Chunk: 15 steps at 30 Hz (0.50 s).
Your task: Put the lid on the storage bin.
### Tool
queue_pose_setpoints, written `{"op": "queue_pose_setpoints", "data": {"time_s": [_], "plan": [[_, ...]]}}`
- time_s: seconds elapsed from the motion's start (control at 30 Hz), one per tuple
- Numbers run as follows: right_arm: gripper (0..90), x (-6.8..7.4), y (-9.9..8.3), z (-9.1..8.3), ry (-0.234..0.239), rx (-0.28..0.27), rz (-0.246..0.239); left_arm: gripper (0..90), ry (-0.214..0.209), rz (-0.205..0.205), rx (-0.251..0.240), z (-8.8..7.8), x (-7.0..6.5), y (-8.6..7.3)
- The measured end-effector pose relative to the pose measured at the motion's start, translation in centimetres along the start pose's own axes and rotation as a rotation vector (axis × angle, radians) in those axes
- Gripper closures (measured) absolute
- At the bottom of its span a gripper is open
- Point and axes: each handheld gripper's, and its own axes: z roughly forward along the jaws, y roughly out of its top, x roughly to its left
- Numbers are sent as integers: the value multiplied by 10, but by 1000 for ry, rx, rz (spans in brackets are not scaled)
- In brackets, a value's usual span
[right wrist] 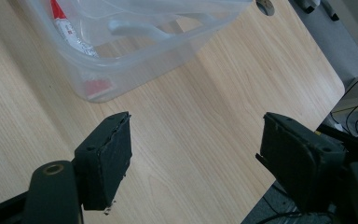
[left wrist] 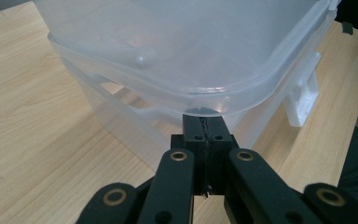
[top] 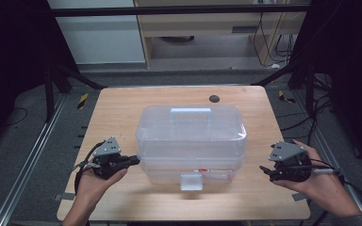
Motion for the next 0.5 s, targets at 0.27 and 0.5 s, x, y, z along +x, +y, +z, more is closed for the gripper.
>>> {"op": "queue_pose_setpoints", "data": {"time_s": [0.27, 0.5], "plan": [[246, 0, 0, 3, -3, 5, 7, 898, -7, -3, 3, 1, 0, -3], [244, -1, 0, 8, -3, 4, 15, 899, -7, 1, 13, 1, 0, -6]]}}
